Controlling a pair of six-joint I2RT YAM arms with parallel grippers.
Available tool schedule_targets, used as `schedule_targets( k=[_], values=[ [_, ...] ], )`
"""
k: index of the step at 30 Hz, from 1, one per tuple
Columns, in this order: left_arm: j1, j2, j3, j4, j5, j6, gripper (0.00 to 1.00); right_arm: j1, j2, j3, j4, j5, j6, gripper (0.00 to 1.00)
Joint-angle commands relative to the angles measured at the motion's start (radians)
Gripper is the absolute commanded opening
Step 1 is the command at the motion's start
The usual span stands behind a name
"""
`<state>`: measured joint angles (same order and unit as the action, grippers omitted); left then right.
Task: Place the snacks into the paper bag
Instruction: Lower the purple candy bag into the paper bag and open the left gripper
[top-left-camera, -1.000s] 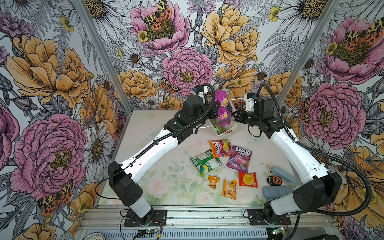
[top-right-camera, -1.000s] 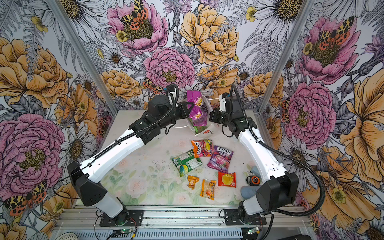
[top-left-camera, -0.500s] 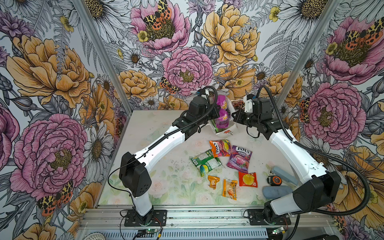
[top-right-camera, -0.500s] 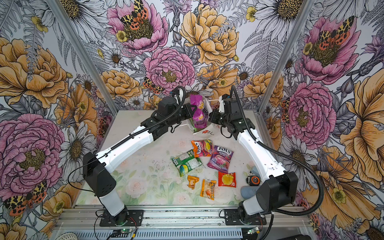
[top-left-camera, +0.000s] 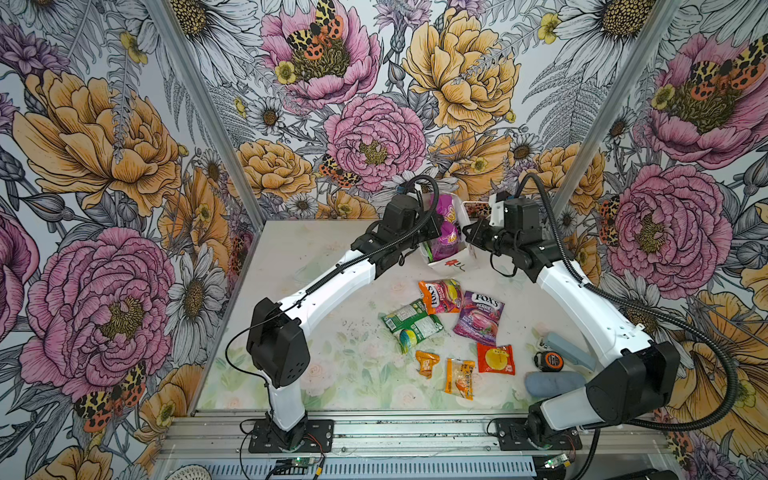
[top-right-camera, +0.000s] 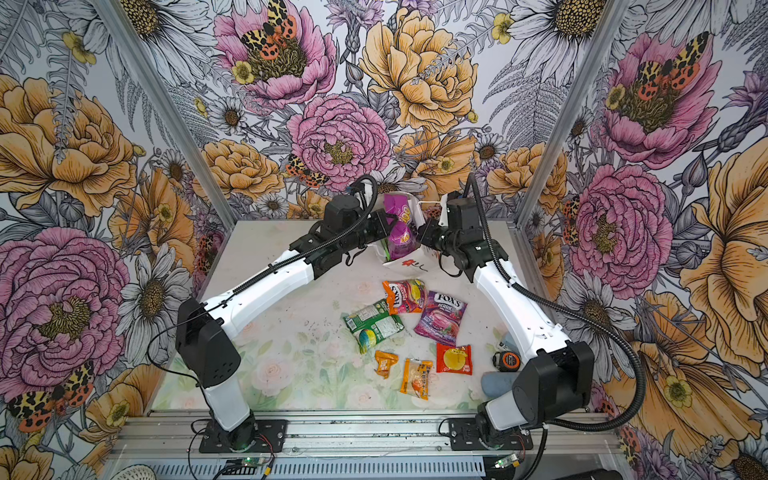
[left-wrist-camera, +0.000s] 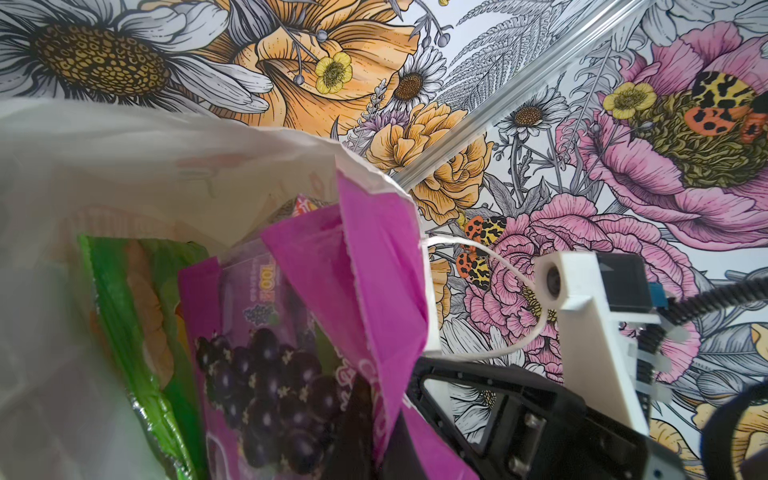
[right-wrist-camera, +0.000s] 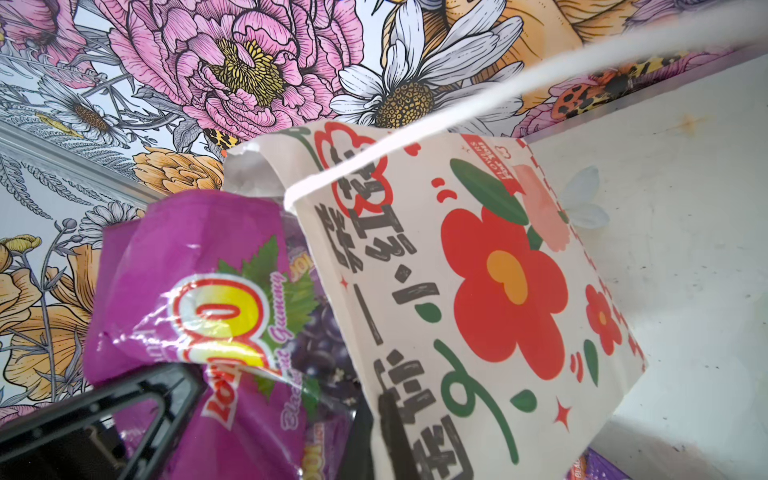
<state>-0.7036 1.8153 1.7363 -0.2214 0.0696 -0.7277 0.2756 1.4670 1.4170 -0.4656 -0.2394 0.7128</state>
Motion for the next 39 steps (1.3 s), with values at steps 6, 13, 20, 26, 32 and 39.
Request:
schedule_targets(
  k=[6, 13, 20, 26, 32, 39],
  values=[
    [0.003, 0.107, 0.146, 0.053, 0.034, 0.008, 0.0, -0.013, -0.052, -0.011, 0.079, -0.046, 0.054, 0.0],
    [-0.004, 0.189, 0.225, 0.026, 0.048, 0.011, 0.0, -0.035, -0.063, -0.027, 0.082, -0.06, 0.062, 0.0],
    [-0.03, 0.276, 0.388, -0.18, -0.027, 0.078, 0.0, -0.074, -0.076, -0.052, 0.091, -0.061, 0.063, 0.0],
    [-0.052, 0.339, 0.5, -0.292, -0.078, 0.103, 0.0, -0.084, -0.072, -0.062, 0.097, -0.065, 0.065, 0.0],
    [-0.066, 0.369, 0.585, -0.368, -0.107, 0.133, 0.19, -0.09, -0.071, -0.069, 0.099, -0.063, 0.061, 0.0],
    [-0.102, 0.338, 0.69, -0.522, -0.236, 0.198, 0.59, -0.105, -0.064, -0.07, 0.098, -0.044, 0.029, 0.0]
  ],
)
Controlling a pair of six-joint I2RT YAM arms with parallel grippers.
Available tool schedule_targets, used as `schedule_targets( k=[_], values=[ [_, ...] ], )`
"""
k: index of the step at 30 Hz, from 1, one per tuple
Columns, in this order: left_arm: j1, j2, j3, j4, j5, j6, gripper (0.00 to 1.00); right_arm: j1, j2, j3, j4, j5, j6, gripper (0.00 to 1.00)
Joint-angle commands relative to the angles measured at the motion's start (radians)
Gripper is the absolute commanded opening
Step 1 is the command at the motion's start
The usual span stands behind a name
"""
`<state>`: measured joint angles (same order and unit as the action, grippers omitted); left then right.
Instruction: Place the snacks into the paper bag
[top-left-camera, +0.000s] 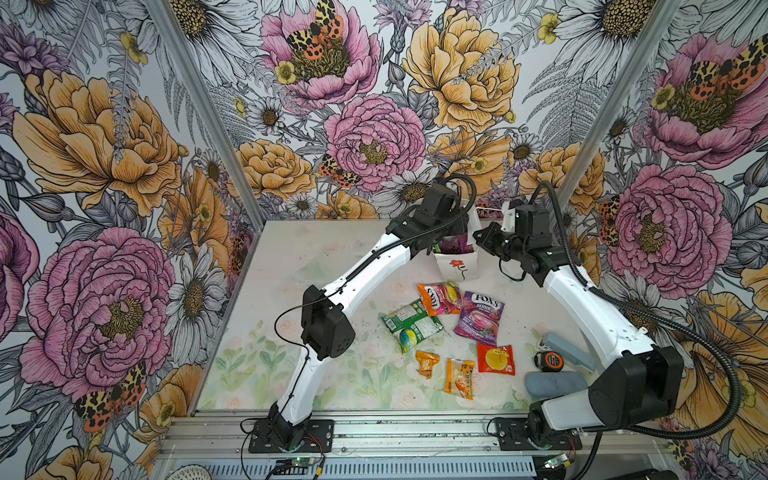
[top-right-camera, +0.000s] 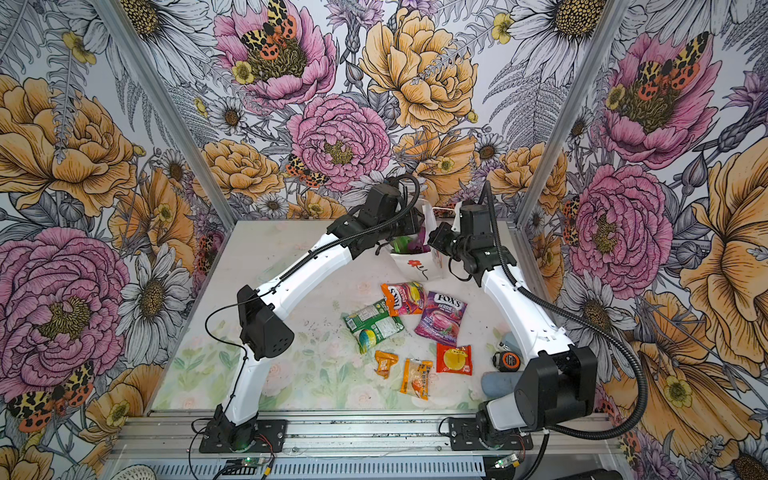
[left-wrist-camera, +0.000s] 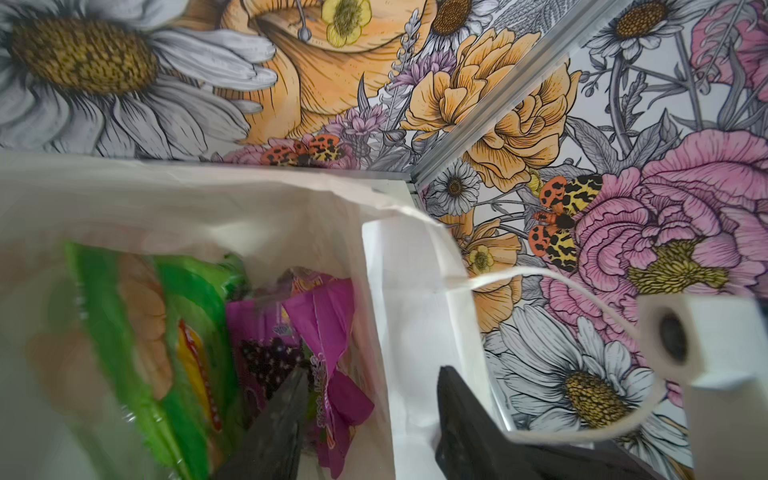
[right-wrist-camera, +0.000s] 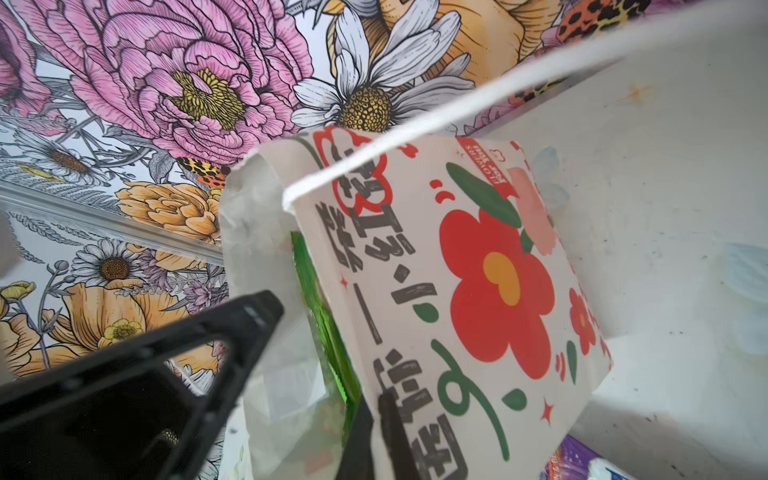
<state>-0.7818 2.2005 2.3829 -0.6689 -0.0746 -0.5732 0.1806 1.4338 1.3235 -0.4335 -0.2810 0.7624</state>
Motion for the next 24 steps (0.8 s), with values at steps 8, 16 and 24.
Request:
schedule_targets(
  k=[8, 16, 24],
  values=[
    [-0.022, -0.141, 0.031, -0.248, -0.289, -0.023, 0.69, -0.015, -0.008, 0.036, 0.064, 0.016, -0.085, 0.0],
    [0.05, -0.078, 0.058, -0.303, -0.151, -0.05, 0.76, -0.016, -0.023, 0.012, 0.057, 0.039, -0.142, 0.0],
    [0.068, 0.073, 0.208, -0.344, -0.001, -0.07, 0.77, -0.008, -0.034, -0.001, 0.055, 0.017, -0.175, 0.0]
  ],
)
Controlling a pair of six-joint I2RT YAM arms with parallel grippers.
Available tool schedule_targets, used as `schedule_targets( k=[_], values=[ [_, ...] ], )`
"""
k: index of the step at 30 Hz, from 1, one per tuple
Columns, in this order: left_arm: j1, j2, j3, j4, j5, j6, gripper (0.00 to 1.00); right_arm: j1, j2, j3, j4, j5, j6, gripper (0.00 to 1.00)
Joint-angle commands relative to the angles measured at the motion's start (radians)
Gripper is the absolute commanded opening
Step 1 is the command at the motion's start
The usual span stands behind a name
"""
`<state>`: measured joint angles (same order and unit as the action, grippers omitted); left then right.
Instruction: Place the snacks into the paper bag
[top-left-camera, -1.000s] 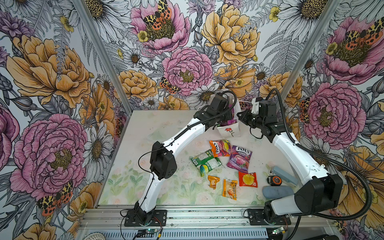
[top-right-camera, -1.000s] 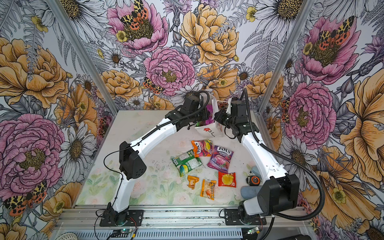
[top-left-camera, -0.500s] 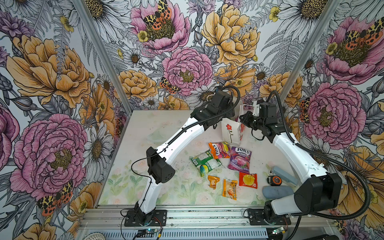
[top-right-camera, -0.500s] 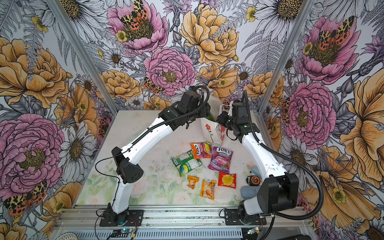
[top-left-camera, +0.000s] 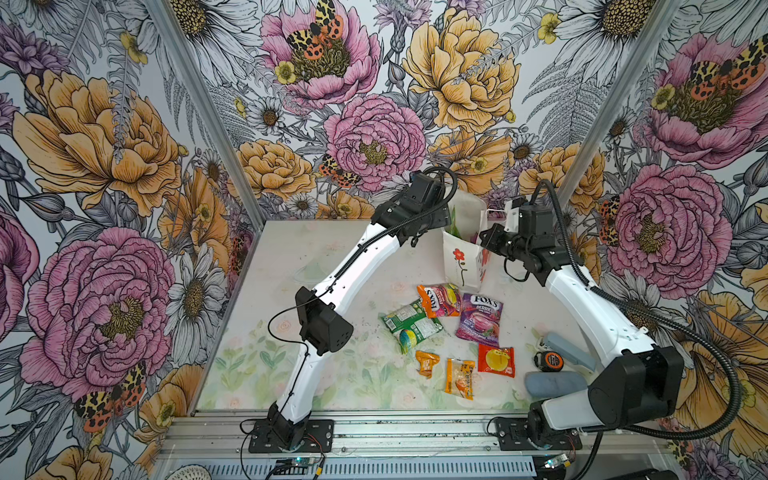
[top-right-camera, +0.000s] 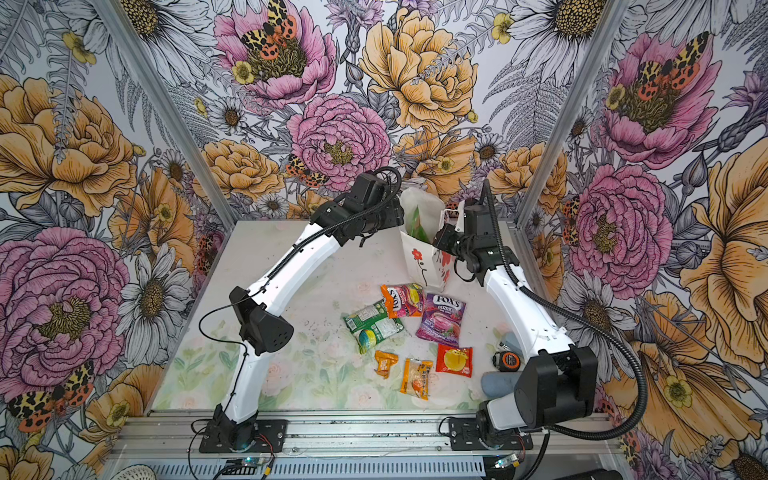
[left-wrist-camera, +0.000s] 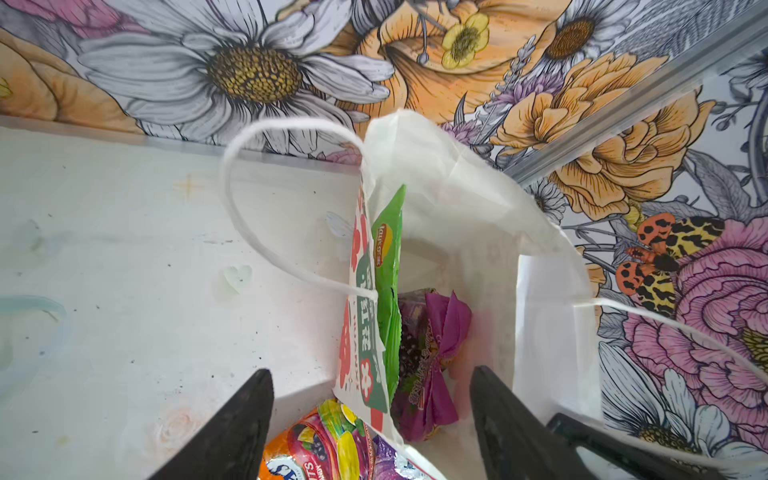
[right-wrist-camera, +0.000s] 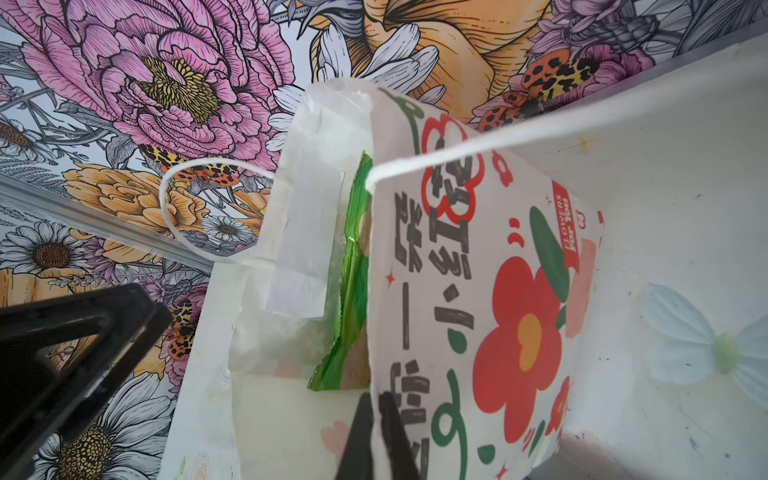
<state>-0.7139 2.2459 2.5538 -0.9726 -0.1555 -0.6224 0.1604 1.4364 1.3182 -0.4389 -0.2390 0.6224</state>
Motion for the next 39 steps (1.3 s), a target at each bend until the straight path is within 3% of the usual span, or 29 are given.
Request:
schedule_targets(
  k=[1, 6, 15, 21, 32, 39],
  values=[
    [0.001, 0.038, 0.042, -0.039, 0.091, -0.022, 0.76, 0.014, -0.039, 0.003, 0.057, -0.024, -0.039, 0.0],
    [0.002, 0.097, 0.079, -0.039, 0.142, -0.035, 0.68, 0.022, -0.035, 0.003, 0.053, -0.019, -0.058, 0.0],
    [0.001, 0.179, 0.176, -0.032, 0.137, -0.083, 0.18, 0.022, -0.046, 0.031, 0.001, 0.091, -0.119, 0.0],
    [-0.033, 0.188, 0.233, 0.011, 0.111, -0.091, 0.0, -0.013, -0.051, 0.076, -0.034, 0.173, -0.14, 0.0],
    [-0.114, 0.149, 0.228, 0.143, 0.136, -0.067, 0.0, -0.118, -0.126, 0.113, -0.087, 0.2, -0.154, 0.0],
    [-0.179, 0.137, 0.228, 0.193, 0.155, -0.062, 0.0, -0.127, -0.218, 0.119, -0.213, 0.455, -0.208, 0.0]
  ],
)
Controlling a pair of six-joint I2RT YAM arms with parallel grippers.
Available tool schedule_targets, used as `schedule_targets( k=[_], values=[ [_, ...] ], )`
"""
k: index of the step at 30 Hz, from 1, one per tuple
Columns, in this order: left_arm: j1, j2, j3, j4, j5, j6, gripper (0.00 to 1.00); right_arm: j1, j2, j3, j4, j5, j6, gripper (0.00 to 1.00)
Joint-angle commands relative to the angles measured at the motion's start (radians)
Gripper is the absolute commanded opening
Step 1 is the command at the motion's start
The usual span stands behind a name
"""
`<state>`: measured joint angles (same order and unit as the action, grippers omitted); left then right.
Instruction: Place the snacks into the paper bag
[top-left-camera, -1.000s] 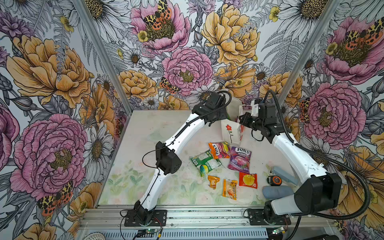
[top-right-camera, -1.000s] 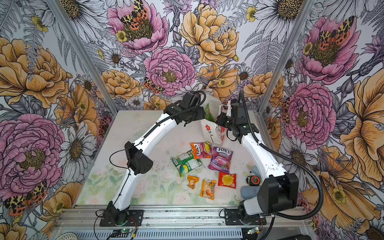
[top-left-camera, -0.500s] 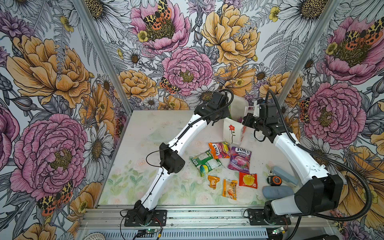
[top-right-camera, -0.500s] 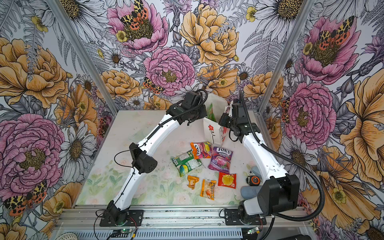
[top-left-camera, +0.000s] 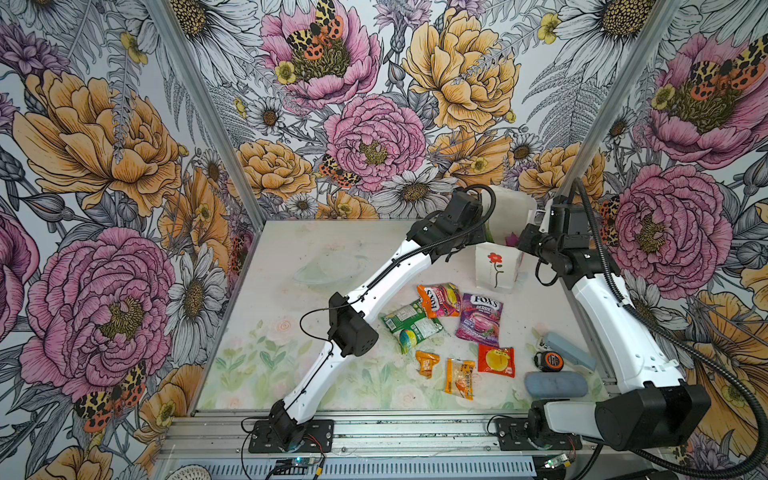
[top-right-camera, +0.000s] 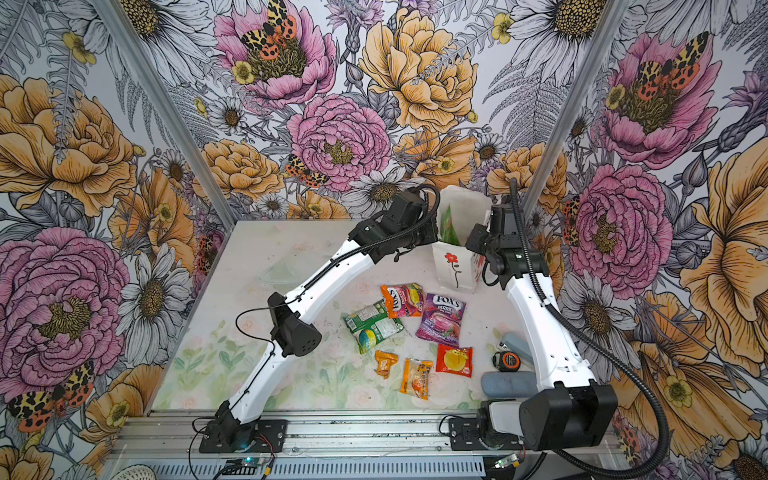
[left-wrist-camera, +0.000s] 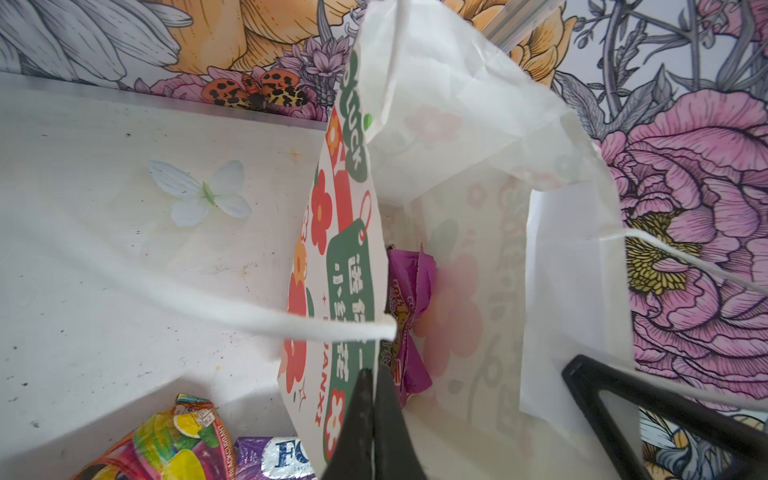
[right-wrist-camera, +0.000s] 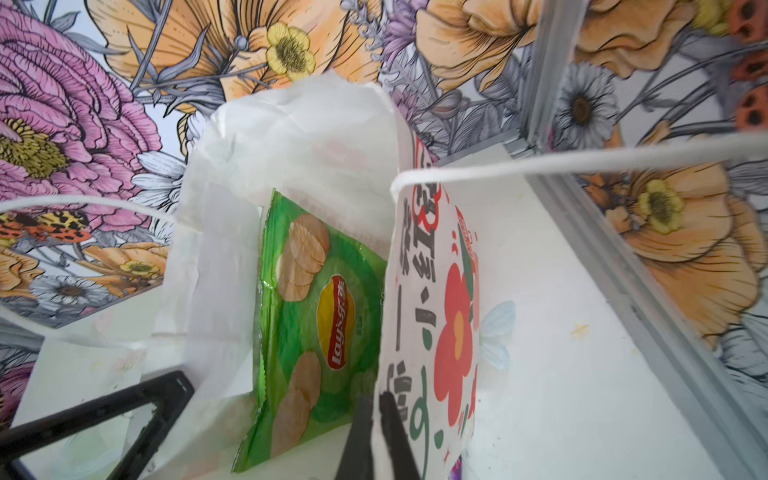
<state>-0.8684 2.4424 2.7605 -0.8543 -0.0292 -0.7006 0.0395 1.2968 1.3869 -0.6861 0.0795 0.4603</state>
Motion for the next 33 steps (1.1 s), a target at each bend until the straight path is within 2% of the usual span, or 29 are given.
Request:
schedule_targets(
  k=[1, 10, 15, 19, 22, 28, 33],
  values=[
    [-0.036, -0.058, 0.022, 0.082, 0.037, 0.011, 0.0, -0.006, -0.098, 0.045, 0.026, 0.15, -0.055, 0.0],
    [-0.166, -0.105, -0.101, 0.084, -0.037, -0.066, 0.0, -0.007, -0.215, -0.005, -0.091, 0.197, -0.081, 0.0],
    [-0.24, -0.159, -0.227, 0.084, -0.086, -0.076, 0.0, -0.006, -0.282, -0.088, -0.126, 0.099, -0.084, 0.0],
    [-0.292, -0.229, -0.388, 0.098, -0.141, -0.081, 0.0, -0.005, -0.341, -0.167, -0.147, 0.018, -0.075, 0.0],
    [-0.305, -0.302, -0.555, 0.176, -0.136, -0.102, 0.0, 0.0, -0.374, -0.204, -0.179, -0.038, -0.062, 0.0],
    [-0.304, -0.424, -0.743, 0.21, -0.139, -0.121, 0.0, 0.039, -0.416, -0.206, -0.253, -0.068, -0.033, 0.0],
    [-0.287, -0.495, -0.85, 0.237, -0.155, -0.131, 0.0, 0.15, -0.404, -0.195, -0.257, -0.059, 0.026, 0.0]
  ],
)
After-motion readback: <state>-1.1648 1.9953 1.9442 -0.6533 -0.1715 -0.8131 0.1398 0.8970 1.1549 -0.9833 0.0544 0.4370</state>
